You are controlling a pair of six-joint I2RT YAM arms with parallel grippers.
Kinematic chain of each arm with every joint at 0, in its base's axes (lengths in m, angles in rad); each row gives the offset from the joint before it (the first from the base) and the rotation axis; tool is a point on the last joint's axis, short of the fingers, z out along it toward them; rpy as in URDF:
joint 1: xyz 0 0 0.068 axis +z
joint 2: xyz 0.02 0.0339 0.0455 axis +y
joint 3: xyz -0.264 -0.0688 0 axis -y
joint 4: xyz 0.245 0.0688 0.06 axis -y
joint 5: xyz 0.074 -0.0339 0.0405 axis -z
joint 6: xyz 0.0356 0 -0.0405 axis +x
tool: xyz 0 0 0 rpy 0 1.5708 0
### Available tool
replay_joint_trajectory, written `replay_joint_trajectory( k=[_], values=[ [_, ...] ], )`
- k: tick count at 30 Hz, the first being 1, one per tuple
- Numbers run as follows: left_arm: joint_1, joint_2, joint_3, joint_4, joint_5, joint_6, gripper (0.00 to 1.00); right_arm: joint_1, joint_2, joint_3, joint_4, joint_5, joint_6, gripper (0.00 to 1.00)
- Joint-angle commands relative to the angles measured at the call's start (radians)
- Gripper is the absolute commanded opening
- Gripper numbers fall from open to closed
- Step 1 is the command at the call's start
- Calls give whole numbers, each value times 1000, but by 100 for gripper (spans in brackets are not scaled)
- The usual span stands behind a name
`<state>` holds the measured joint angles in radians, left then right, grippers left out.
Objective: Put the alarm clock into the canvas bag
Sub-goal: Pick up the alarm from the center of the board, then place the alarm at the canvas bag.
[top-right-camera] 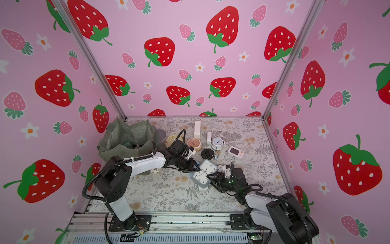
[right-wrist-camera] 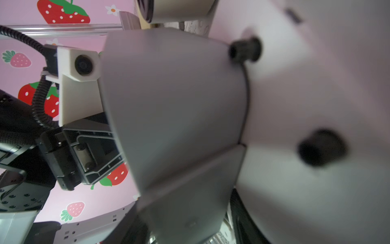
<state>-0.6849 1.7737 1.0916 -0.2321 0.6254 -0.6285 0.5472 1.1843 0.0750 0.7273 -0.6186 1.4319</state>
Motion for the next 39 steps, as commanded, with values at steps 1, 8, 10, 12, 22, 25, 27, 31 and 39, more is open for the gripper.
replay_joint_trajectory(
  k=[1,8,10,12,22,25,27,31,39],
  values=[
    [-13,24,8,-12,14,4,36,10,32,27,102,9,-21,54],
    [-18,21,15,-27,18,7,33,13,-12,60,96,28,-39,42],
    [-18,8,22,-32,15,7,33,13,-38,76,62,34,-52,38],
    [-16,-8,43,-53,5,16,35,14,-57,99,3,37,-79,33],
    [50,-217,197,-207,-66,22,59,12,-140,315,-284,36,-240,19],
    [89,-315,224,-261,-108,6,62,13,-127,405,-335,16,-279,16],
    [116,-402,244,-327,-159,-5,64,14,-106,505,-399,3,-334,16],
    [169,-585,321,-550,-363,-19,69,29,-21,776,-561,3,-505,17],
    [252,-755,515,-988,-823,-70,71,187,245,1271,-698,61,-726,17]
  ],
)
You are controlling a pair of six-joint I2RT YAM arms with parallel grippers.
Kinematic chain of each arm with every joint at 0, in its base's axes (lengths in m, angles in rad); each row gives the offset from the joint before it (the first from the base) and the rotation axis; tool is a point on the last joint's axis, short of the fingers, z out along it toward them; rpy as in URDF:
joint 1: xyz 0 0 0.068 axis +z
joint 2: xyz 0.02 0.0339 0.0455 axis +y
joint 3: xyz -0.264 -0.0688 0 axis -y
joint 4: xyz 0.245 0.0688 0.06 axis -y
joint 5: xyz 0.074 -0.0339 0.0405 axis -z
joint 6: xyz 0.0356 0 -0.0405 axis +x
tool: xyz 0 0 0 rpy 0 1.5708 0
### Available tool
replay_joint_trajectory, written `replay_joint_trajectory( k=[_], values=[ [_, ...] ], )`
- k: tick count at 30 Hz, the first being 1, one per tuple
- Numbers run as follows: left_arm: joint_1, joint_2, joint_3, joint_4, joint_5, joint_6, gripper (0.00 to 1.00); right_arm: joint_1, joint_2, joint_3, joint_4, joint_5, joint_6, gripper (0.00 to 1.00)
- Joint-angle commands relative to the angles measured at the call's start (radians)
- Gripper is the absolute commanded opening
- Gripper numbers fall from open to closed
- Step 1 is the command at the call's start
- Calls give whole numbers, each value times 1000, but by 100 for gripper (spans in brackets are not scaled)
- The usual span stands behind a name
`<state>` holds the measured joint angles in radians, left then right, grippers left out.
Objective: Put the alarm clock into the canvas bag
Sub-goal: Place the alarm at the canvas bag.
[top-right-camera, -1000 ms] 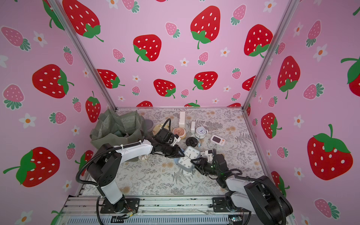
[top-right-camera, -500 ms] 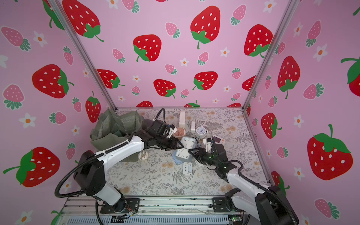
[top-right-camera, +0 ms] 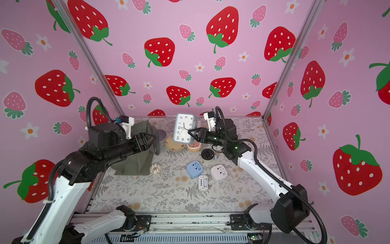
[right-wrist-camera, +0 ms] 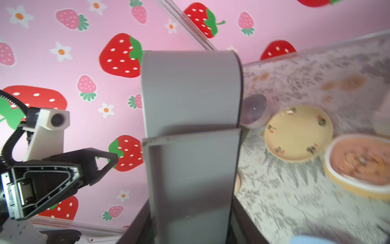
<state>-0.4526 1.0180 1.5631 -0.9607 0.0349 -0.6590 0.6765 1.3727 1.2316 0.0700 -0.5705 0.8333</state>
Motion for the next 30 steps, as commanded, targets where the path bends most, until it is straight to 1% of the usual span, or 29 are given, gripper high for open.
replay_joint_trajectory(
  k=[1,2,4,6,8,10,12,15,18,21,22,23,24,26,30],
  values=[
    [35,1,64,-328,-286,-62,72,81,96,168,-49,23,-148,18],
    [54,-2,82,-385,-331,-77,74,108,134,225,-59,36,-171,17],
    [92,-19,87,-446,-372,-93,77,146,203,329,-68,55,-211,17],
    [137,-44,81,-465,-394,-108,81,176,281,433,-83,60,-239,17],
    [207,-62,78,-472,-385,-130,82,200,359,553,-123,64,-270,17],
    [290,-67,74,-474,-346,-146,82,226,442,684,-187,81,-309,16],
    [370,-58,63,-463,-276,-138,82,244,503,791,-231,98,-329,16],
    [501,-35,28,-423,-128,-111,81,272,588,917,-289,125,-365,16],
    [607,-19,-27,-368,-17,-100,79,301,640,980,-300,165,-412,16],
    [705,-26,-108,-254,94,-116,75,318,677,1000,-266,191,-430,16],
    [731,-24,-134,-207,174,-129,74,324,691,1010,-258,203,-439,16],
    [751,-15,-154,-157,218,-144,72,331,705,1018,-249,215,-450,16],
    [758,-1,-158,-139,229,-155,71,336,717,1028,-242,220,-462,16],
    [766,35,-143,-142,215,-168,71,349,751,1059,-239,240,-492,16],
    [773,41,-156,-116,171,-202,74,368,805,1094,-244,272,-533,15]
  ],
)
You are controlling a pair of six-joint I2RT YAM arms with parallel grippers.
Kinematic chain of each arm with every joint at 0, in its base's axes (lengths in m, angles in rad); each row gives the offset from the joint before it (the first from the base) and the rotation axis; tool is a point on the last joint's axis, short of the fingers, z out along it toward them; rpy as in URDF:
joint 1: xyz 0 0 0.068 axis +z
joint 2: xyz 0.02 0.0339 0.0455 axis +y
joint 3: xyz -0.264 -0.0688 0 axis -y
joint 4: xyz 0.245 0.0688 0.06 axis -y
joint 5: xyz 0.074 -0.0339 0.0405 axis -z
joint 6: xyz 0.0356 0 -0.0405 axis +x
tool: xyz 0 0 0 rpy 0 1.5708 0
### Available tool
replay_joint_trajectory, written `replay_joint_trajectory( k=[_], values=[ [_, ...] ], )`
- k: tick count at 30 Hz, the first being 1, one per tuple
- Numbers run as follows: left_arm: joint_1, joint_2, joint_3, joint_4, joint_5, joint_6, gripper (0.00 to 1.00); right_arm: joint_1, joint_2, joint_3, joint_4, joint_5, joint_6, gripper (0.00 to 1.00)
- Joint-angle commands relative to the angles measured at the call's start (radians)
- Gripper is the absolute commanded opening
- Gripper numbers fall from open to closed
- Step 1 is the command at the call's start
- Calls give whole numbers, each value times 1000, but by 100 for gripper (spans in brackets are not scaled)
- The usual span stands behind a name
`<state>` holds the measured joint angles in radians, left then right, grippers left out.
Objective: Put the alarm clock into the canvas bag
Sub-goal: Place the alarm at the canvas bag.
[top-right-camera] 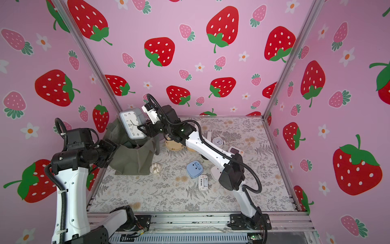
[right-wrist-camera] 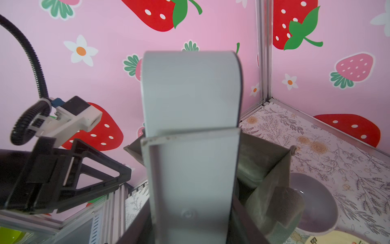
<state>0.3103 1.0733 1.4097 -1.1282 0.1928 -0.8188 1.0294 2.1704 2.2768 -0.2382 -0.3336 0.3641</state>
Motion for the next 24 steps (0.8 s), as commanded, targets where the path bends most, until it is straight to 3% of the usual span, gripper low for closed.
replay_joint_trajectory(
  k=[1,7,20,24],
  values=[
    [14,-14,-19,66,14,-52,74,21,16,49,61,42,-82,15],
    [31,-8,-110,137,31,-79,73,41,32,43,12,84,-181,15],
    [47,35,-183,204,48,-74,53,44,-16,-18,-6,74,-206,15],
    [47,15,-194,271,109,-84,62,50,-51,-83,0,27,-224,16]
  ],
)
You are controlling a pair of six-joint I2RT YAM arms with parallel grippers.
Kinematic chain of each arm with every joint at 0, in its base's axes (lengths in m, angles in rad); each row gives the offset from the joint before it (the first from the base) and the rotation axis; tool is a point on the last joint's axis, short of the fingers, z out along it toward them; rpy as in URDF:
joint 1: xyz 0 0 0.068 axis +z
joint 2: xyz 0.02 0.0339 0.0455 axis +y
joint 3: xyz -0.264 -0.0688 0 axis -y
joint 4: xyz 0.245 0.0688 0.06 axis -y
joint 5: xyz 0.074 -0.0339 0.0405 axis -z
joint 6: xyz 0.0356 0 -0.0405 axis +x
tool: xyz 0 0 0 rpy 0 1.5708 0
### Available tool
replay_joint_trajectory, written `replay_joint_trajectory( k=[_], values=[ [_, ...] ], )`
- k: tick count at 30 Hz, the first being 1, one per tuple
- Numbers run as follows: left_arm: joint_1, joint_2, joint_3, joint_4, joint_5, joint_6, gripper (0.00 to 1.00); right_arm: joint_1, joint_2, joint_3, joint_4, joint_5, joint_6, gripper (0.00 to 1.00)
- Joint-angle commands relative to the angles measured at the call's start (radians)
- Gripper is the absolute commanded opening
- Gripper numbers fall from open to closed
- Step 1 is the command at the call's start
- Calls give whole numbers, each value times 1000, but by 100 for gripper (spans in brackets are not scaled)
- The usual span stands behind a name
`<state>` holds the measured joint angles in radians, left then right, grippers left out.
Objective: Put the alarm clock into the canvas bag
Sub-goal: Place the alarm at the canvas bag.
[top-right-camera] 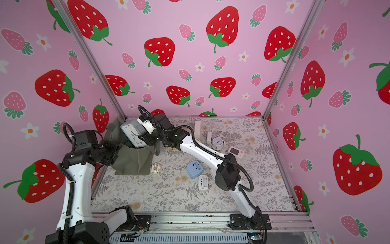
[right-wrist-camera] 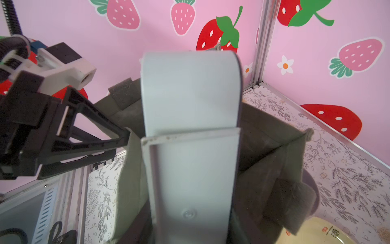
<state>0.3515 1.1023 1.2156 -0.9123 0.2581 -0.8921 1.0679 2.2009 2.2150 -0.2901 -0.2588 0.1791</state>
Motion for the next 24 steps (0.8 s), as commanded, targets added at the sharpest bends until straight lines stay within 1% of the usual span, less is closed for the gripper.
replay_joint_trajectory(
  k=[1,4,7,9,12,13,15,18,24],
  values=[
    [6,-25,4,71,55,-15,65,15,-92,-37,53,-59,-42,16],
    [6,-68,24,82,55,-38,72,20,-115,-78,64,-95,-34,16],
    [6,-93,51,16,-1,-68,75,21,-140,-119,91,-138,-16,16],
    [7,-93,57,-7,-40,-59,78,21,-161,-154,121,-171,-5,16],
    [6,-63,51,-14,-34,-40,78,21,-192,-202,152,-199,12,16],
    [6,-46,56,-26,-26,-36,77,21,-198,-212,156,-198,16,16],
    [6,-18,59,-48,-12,-27,69,21,-207,-222,156,-191,20,16],
    [6,-9,50,-67,-11,-1,52,21,-206,-217,139,-157,20,16],
    [6,-20,35,-101,20,53,13,21,-166,-151,85,-109,19,16]
  ],
)
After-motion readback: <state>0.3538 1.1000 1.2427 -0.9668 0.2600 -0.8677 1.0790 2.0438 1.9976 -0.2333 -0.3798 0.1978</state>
